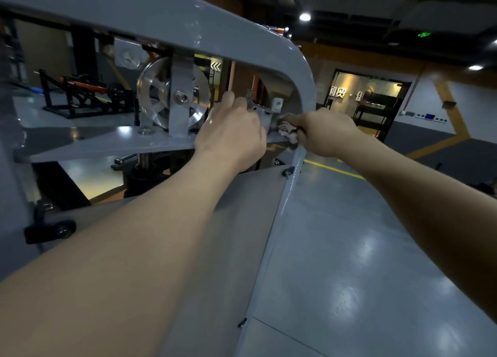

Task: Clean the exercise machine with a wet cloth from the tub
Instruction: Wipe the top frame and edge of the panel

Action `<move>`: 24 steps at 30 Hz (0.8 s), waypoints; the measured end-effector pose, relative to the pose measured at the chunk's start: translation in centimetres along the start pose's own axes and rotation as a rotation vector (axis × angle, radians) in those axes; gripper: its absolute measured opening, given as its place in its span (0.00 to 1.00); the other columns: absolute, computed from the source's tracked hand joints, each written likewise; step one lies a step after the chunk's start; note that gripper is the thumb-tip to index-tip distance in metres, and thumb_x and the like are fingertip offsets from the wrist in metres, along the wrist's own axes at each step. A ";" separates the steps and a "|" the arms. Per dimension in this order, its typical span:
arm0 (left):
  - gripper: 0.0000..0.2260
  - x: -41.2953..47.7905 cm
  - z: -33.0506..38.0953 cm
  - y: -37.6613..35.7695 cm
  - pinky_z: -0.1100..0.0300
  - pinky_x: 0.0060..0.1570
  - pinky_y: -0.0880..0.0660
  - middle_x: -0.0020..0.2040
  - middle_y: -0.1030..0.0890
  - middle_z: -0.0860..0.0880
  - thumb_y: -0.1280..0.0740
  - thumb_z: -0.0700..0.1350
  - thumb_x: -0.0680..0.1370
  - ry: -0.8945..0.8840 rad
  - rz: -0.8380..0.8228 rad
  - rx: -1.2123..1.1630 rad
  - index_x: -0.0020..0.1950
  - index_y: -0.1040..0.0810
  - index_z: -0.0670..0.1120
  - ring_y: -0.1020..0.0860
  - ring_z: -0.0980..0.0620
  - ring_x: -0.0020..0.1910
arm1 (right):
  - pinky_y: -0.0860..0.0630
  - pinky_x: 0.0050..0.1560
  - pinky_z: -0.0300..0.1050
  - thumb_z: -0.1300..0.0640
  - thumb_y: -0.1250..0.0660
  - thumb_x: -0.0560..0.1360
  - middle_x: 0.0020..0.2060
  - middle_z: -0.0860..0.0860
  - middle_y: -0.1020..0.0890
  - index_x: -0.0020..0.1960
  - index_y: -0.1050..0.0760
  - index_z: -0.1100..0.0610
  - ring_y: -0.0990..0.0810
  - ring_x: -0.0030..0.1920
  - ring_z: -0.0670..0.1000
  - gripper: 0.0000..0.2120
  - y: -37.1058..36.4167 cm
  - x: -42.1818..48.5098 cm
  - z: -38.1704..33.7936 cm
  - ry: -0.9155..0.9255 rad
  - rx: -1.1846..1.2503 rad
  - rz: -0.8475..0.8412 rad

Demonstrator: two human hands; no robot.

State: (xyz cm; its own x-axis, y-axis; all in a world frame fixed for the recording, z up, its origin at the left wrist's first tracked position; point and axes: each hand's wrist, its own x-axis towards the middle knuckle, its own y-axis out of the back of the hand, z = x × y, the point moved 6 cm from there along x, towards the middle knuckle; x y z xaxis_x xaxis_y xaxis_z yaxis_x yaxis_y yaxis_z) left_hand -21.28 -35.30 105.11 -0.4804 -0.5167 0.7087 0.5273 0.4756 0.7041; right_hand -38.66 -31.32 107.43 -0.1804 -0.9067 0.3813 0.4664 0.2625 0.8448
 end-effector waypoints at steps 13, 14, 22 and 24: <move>0.21 0.3 0.2 -0.6 0.46 0.57 0.31 0.49 0.25 0.39 0.49 0.48 0.81 0.007 -0.001 0.008 0.48 0.21 0.37 0.33 0.40 0.54 | 0.23 0.25 0.42 0.61 0.37 0.81 0.43 0.55 0.21 0.73 0.34 0.53 0.17 0.32 0.53 0.21 -2.3 1.3 -0.9 -0.052 0.166 -0.261; 0.19 0.3 0.2 -0.5 0.47 0.57 0.31 0.51 0.24 0.38 0.47 0.47 0.82 0.010 0.006 0.014 0.48 0.21 0.37 0.32 0.39 0.56 | 0.25 0.24 0.41 0.60 0.39 0.82 0.46 0.54 0.21 0.75 0.36 0.48 0.18 0.32 0.52 0.23 -2.0 0.7 -0.2 -0.030 0.150 -0.232; 0.18 0.4 0.3 -0.6 0.46 0.59 0.30 0.54 0.22 0.37 0.45 0.47 0.81 0.033 0.001 0.053 0.50 0.20 0.38 0.31 0.39 0.59 | 0.20 0.30 0.47 0.64 0.37 0.80 0.41 0.54 0.19 0.69 0.29 0.55 0.15 0.31 0.52 0.18 -1.6 1.6 -1.2 -0.030 0.044 -0.272; 0.18 0.3 0.4 -0.5 0.45 0.58 0.30 0.54 0.22 0.37 0.44 0.47 0.81 0.032 0.005 0.054 0.49 0.20 0.36 0.31 0.39 0.59 | 0.23 0.28 0.47 0.66 0.39 0.80 0.40 0.54 0.19 0.67 0.28 0.57 0.15 0.31 0.53 0.17 -1.7 1.7 -1.3 -0.018 0.091 -0.277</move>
State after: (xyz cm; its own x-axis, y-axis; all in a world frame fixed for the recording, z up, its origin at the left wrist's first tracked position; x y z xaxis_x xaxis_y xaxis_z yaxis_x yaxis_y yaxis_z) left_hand -21.98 -35.40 105.03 -0.4547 -0.5364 0.7110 0.4908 0.5152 0.7026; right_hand -38.60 -33.70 106.13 -0.3059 -0.9421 0.1376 0.3176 0.0353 0.9476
